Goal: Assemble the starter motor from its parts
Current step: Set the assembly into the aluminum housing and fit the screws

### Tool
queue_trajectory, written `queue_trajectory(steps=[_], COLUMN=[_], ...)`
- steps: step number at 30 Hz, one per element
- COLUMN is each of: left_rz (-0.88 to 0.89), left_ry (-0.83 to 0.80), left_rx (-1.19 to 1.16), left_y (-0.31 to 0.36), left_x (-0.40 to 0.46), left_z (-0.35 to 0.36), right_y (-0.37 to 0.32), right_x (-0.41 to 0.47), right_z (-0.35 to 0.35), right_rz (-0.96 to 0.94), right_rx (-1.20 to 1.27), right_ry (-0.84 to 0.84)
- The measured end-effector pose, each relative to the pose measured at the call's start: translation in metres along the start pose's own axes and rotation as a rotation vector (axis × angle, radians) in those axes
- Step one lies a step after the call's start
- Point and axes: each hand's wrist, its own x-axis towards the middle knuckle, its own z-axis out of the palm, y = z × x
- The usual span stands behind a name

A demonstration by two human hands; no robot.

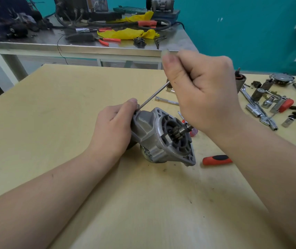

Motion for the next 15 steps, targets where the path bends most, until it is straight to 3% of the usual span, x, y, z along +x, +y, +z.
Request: queue_trajectory(steps=[4, 9, 12, 15], left_rz=[0.020, 0.055, 0.045, 0.048], left_ry=[-0.005, -0.014, -0.020, -0.022], left_rx=[-0.006, 0.026, 0.015, 0.017], left_y=[0.000, 0.001, 0.003, 0.003], left_x=[-0.003, -0.007, -0.006, -0.005], left_z=[-0.001, -0.002, -0.002, -0.003], right_y=[-0.007, -0.007, -0.002, 0.002], right_x=[0.005, 0.016, 0.017, 0.016], right_z=[-0.002, -0.014, -0.016, -0.017], right_rz=[0.280, 0.691, 0.751, 0.654], right_rx=[0.176, 0.517, 0.726, 0.876], right_ry=[-0.069, -0.288, -0.376, -0.380])
